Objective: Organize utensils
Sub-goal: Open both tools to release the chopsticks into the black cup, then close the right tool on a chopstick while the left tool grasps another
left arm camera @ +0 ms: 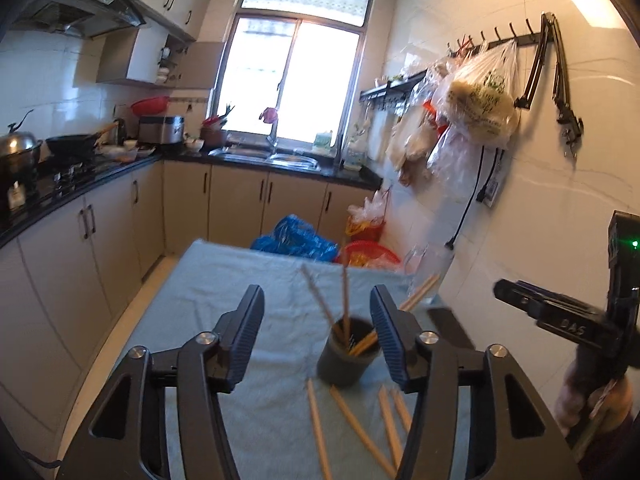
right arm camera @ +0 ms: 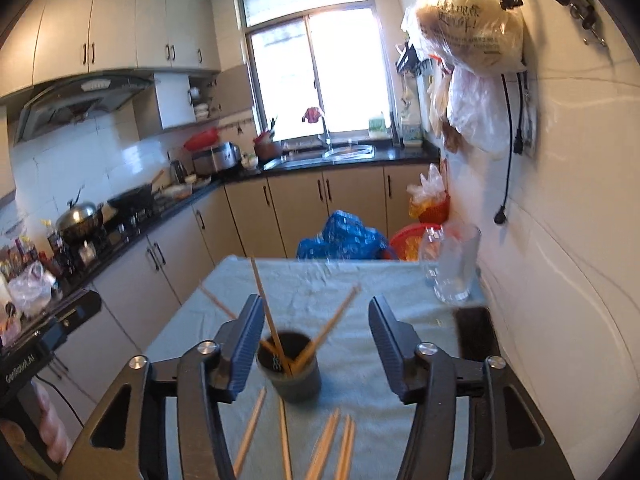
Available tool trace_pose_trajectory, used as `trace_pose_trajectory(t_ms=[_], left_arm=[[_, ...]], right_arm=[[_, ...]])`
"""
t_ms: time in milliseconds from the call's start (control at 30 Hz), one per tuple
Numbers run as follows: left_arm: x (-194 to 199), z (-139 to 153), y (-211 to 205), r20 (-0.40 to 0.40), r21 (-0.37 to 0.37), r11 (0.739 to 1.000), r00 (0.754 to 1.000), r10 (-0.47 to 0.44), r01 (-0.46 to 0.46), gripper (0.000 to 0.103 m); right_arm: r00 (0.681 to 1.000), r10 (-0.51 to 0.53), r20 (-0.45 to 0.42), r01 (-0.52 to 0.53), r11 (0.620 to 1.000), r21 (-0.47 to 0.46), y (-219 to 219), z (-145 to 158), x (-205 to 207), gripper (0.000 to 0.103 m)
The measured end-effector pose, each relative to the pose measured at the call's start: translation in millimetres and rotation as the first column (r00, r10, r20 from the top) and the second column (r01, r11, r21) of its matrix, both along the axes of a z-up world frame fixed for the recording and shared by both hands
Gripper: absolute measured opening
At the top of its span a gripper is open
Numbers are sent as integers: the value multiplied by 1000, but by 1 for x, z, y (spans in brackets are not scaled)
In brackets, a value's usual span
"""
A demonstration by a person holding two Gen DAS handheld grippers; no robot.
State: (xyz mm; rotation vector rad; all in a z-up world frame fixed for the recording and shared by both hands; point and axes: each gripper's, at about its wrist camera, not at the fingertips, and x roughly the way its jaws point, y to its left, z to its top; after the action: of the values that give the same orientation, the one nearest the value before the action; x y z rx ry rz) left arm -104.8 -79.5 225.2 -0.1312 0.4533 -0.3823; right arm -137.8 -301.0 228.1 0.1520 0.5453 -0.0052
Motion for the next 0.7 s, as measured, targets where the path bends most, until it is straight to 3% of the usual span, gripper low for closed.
trace_pose_trajectory(t_ms=[133, 267, 333, 367, 400, 433, 533, 700], left_arm=[[-8, -37, 6, -97, 37, 999, 995, 0, 4, 56], [-4, -92, -2, -223, 99, 994, 975, -14, 37, 56], [4, -123, -11, -313, 126, 989, 949, -35, 78, 56], [7, -135, -15, -350, 134, 986, 936, -43, 95, 56], [10, -148, -19, -387, 138, 984, 921, -53, 115, 53], [13, -163, -25, -428, 141, 980, 901, -67, 140, 51], [16, -186, -40, -476, 163, 970, 875, -84, 182, 47], [21, -198, -62, -490, 189, 958, 866, -100, 217, 47]], right_arm=[[985, 47, -168, -49, 999, -8, -7, -42, -12, 64], [939, 71, -337, -65, 997, 29, -19, -108, -20, 63], [911, 94, -403, -68, 995, 78, -24, -143, -24, 53], [902, 97, -420, -66, 994, 87, -24, -153, -25, 42], [891, 101, -442, -63, 993, 101, -25, -167, -26, 37], [886, 105, -452, -61, 992, 111, -24, -177, -28, 37], [875, 110, -471, -61, 991, 117, -23, -199, -28, 34], [876, 99, -471, -48, 992, 120, -25, -215, -16, 34]])
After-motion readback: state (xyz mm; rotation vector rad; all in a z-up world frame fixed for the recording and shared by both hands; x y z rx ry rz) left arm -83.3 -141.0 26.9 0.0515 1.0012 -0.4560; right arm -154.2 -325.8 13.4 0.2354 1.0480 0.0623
